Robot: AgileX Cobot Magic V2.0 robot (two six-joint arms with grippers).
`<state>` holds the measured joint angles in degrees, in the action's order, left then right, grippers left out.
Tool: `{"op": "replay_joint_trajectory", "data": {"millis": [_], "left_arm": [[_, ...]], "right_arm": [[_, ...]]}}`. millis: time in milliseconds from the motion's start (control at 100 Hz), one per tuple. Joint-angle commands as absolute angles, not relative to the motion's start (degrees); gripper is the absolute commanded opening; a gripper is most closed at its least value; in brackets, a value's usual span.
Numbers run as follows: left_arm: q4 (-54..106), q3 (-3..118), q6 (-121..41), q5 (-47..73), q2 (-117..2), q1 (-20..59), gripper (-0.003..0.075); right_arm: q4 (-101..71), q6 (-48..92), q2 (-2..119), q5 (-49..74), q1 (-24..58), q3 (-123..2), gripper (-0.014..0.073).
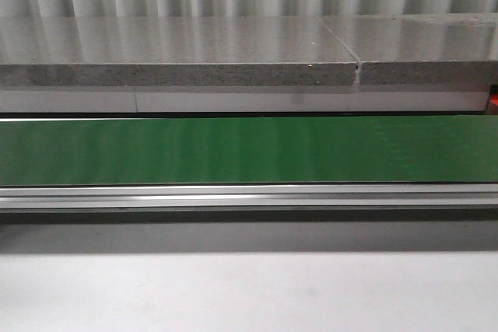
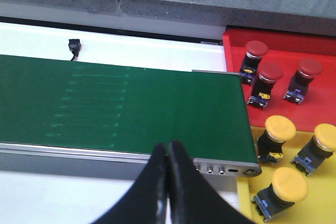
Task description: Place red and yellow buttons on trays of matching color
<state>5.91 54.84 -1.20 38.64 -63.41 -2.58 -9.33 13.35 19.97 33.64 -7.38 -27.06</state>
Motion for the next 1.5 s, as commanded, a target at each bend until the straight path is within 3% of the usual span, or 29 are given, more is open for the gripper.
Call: {"op": "replay_joint_trajectory", "data": {"millis": [0, 160, 250, 750, 1040, 1490], "left_arm": [[6.7, 58.6, -0.7, 36.0, -65.9, -4.8, 0.0111], [6.7, 61.2, -0.7, 36.3, -71.8, -8.1, 0.0437], [6.7, 62.7, -0.7, 37.1, -74.6, -9.2, 0.0511], [9.5, 80.0, 10.3, 52.6, -94.1, -18.6, 0.0500], [12.4, 90.0, 12.9, 59.0, -104.8, -18.6, 0.0500], [14.4, 97.2, 23.6, 59.1, -113.2, -18.6, 0.0500]], "right_arm": [[-10.0, 14.0, 20.2, 29.9, -7.4, -28.7, -0.0071], [-10.0, 14.0, 20.2, 29.9, -7.4, -28.7, -0.0071], [-10.0, 14.0, 20.2, 29.9, -7.4, -28.7, -0.0071], [-10.0, 14.0, 20.2, 29.8, -7.4, -28.7, -0.0071], [-10.1, 14.0, 20.2, 29.5, -7.4, -28.7, -0.0071], [-10.1, 14.0, 20.2, 29.6, -7.4, -28.7, -0.0071]]}}
